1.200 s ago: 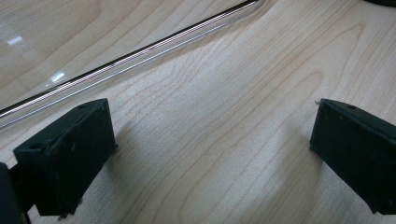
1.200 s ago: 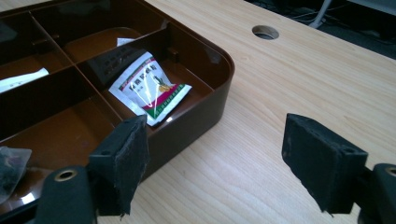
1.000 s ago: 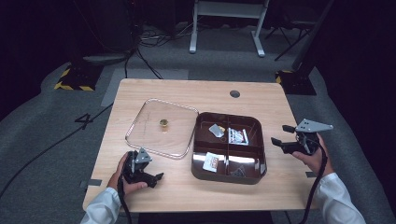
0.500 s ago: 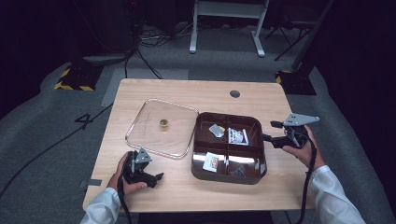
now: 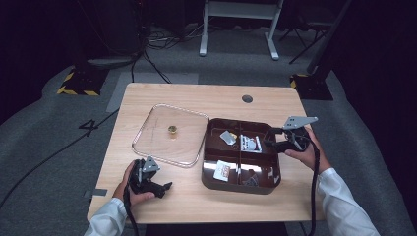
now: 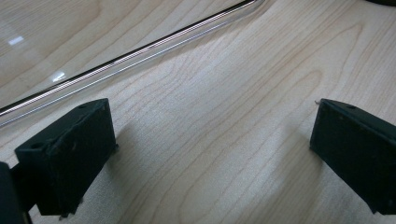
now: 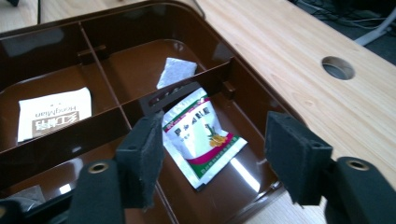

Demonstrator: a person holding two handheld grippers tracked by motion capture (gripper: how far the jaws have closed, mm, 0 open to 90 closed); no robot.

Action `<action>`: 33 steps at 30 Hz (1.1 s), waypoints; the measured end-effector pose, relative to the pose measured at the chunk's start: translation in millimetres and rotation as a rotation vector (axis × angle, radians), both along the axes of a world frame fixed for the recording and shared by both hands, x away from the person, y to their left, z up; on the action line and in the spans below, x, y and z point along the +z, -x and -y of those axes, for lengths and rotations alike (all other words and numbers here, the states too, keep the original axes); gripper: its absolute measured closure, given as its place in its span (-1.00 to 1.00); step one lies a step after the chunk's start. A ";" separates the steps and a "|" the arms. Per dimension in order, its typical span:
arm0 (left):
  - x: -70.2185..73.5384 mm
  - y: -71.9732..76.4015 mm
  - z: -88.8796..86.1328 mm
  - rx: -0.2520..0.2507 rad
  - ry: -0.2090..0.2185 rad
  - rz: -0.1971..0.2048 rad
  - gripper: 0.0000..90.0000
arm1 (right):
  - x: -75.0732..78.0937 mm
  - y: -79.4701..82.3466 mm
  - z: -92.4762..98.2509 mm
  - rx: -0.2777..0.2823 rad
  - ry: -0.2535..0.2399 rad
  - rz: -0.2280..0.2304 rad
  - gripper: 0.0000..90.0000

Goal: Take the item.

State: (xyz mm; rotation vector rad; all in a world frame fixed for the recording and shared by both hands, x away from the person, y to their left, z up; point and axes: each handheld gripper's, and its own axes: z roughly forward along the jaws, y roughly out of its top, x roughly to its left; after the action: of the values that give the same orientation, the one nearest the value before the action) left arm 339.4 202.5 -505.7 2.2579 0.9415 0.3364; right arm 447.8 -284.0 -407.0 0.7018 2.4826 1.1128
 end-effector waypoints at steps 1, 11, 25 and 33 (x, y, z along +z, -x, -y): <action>0.0 0.0 0.0 0.000 0.000 0.000 -0.99 | -0.9 -0.8 -2.1 0.004 0.006 -0.005 -0.14; 0.0 0.1 0.0 0.001 -0.001 0.001 -0.99 | -11.2 -13.2 -21.0 0.052 0.067 -0.062 -0.08; 0.0 0.9 -0.2 0.002 0.001 -0.001 -0.99 | -24.2 -30.9 -45.7 0.105 0.164 -0.148 -0.04; -0.2 1.0 -0.2 0.002 0.003 0.000 -0.99 | -32.1 -42.1 -53.2 0.103 0.212 -0.188 -0.06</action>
State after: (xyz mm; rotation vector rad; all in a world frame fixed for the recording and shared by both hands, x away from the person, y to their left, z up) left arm 338.4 202.8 -505.9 2.2540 0.9437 0.3360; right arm 489.9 -230.8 -439.1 0.6485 2.7716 0.8326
